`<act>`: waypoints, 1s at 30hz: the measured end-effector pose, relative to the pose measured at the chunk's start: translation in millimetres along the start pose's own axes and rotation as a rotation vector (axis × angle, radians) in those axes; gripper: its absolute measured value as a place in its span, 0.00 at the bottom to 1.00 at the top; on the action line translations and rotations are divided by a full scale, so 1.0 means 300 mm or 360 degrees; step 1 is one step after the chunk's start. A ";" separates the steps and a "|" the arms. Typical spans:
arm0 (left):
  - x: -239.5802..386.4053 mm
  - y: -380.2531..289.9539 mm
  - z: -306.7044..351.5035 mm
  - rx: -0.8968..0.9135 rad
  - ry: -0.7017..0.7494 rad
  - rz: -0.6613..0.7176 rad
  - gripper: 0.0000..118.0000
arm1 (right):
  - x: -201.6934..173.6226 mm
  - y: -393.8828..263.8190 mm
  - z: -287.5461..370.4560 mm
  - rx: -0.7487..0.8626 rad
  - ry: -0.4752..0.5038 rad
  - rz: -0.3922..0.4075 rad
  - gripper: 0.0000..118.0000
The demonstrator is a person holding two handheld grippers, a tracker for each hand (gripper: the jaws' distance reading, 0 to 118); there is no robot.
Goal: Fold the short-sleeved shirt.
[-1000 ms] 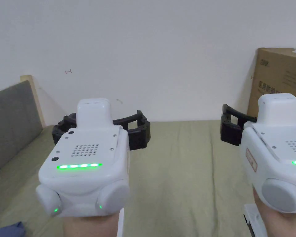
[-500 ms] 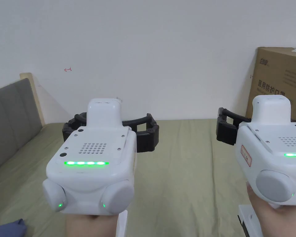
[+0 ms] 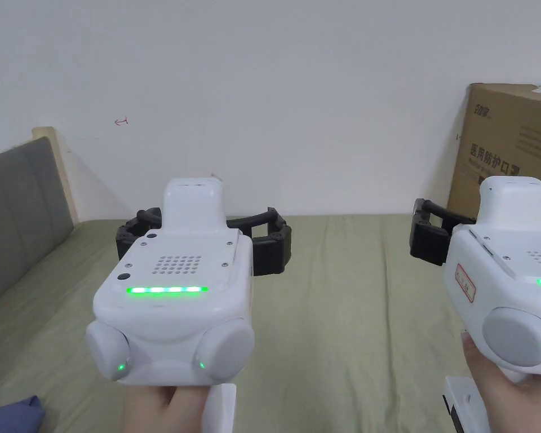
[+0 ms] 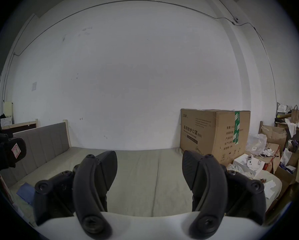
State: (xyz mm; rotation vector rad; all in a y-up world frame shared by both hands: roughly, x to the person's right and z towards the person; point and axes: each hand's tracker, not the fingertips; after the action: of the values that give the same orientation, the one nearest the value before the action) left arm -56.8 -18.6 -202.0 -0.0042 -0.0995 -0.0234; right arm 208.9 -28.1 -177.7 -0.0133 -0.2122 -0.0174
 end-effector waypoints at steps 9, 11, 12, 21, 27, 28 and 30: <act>-0.022 0.000 -0.012 -0.0075 0.0038 0.0135 1.00 | -0.013 -0.016 -0.003 -0.0026 0.0012 0.0004 0.71; -0.027 -0.002 -0.012 -0.0088 0.0033 0.0168 1.00 | -0.023 -0.021 -0.005 -0.0032 0.0004 0.0028 0.71; -0.029 -0.003 -0.014 -0.0095 0.0031 0.0185 1.00 | -0.026 -0.023 -0.005 -0.0033 0.0004 0.0034 0.71; -0.030 -0.004 -0.031 -0.0133 0.0082 0.0207 1.00 | -0.050 -0.036 -0.017 -0.0062 0.0036 0.0035 0.71; -0.025 -0.010 -0.028 -0.0122 0.0072 0.0176 1.00 | -0.060 -0.037 -0.023 -0.0065 0.0048 0.0031 0.71; -0.024 -0.010 -0.029 -0.0121 0.0066 0.0170 1.00 | -0.062 -0.037 -0.024 -0.0062 0.0047 0.0035 0.71; -0.019 -0.013 -0.027 -0.0116 0.0050 0.0166 1.00 | -0.065 -0.036 -0.026 -0.0058 0.0045 0.0038 0.71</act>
State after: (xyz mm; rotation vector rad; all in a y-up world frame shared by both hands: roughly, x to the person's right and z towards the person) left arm -61.7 -22.3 -210.6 -0.0820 -0.0667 0.0773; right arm 191.3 -38.7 -189.2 -0.0520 -0.1831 0.0024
